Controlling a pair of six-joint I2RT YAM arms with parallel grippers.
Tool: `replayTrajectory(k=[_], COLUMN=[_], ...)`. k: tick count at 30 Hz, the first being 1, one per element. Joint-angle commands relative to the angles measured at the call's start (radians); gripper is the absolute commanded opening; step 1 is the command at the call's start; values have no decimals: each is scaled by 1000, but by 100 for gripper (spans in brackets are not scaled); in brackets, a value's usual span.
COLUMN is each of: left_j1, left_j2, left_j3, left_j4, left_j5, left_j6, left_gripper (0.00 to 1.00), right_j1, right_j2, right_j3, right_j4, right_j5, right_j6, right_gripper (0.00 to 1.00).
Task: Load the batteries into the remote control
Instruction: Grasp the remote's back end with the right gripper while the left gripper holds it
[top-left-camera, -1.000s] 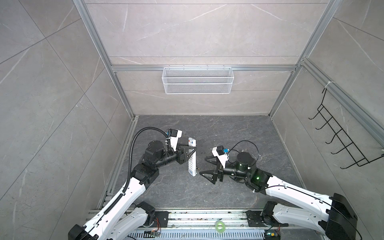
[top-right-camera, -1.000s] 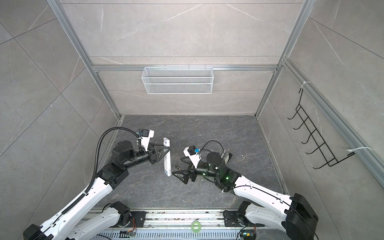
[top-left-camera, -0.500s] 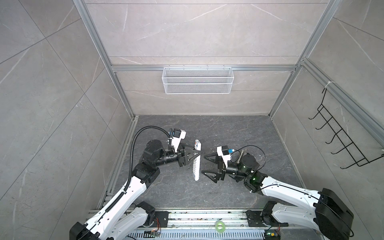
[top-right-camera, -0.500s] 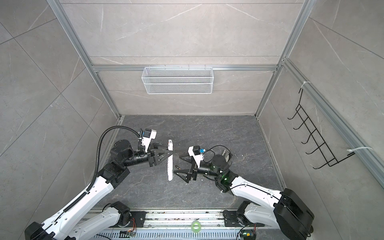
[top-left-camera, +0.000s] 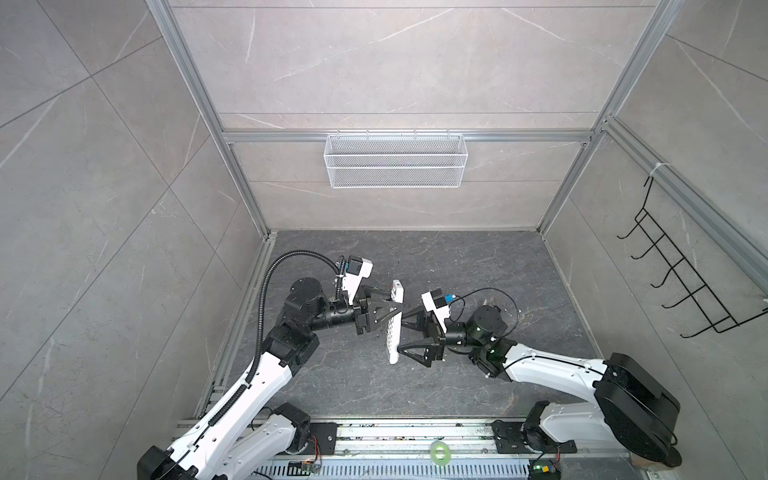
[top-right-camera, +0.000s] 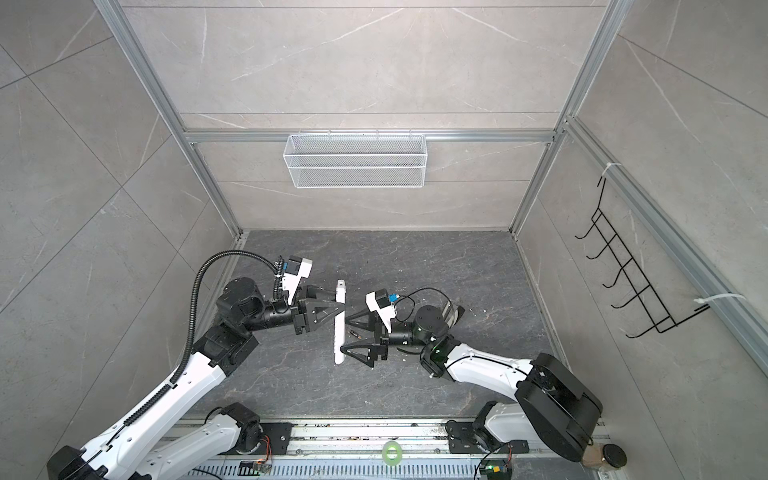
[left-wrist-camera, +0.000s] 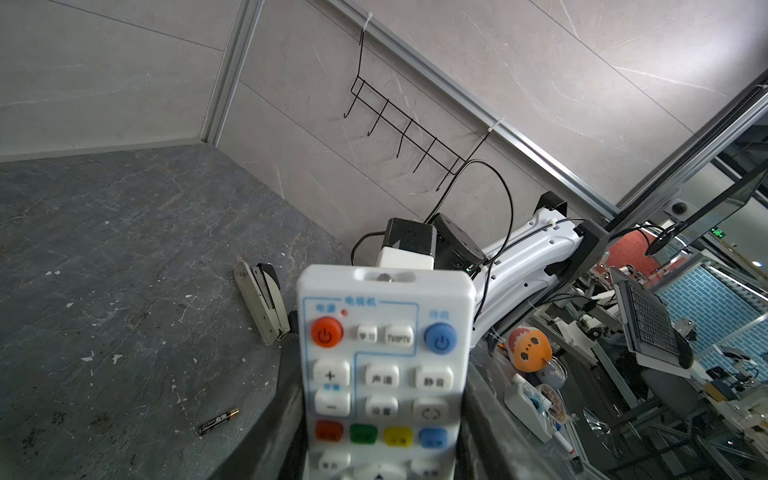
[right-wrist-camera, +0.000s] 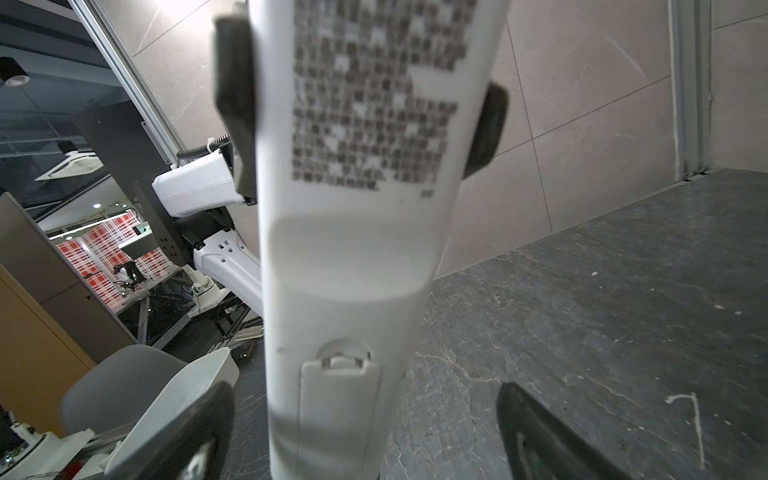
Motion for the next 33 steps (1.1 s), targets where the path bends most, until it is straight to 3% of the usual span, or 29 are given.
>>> replayTrajectory(k=[1, 21, 27, 33], left_j1=[3, 2, 3, 2], left_j2=[-22, -2, 7, 5], left_j3=[57, 67, 68, 62], left_j4=[41, 80, 100, 104], left_j5=[22, -22, -31, -51], left_j6=[-10, -30, -32, -33], left_gripper=[0, 0, 0, 0], right_j1=[-1, 39, 51, 58], right_j2=[12, 89, 107, 105], right_j3=[27, 73, 75, 76], right_j4=[84, 47, 63, 68], right_j5=[-45, -85, -89, -93], right_j6=[46, 32, 35, 33], right_gripper=[99, 94, 86, 70])
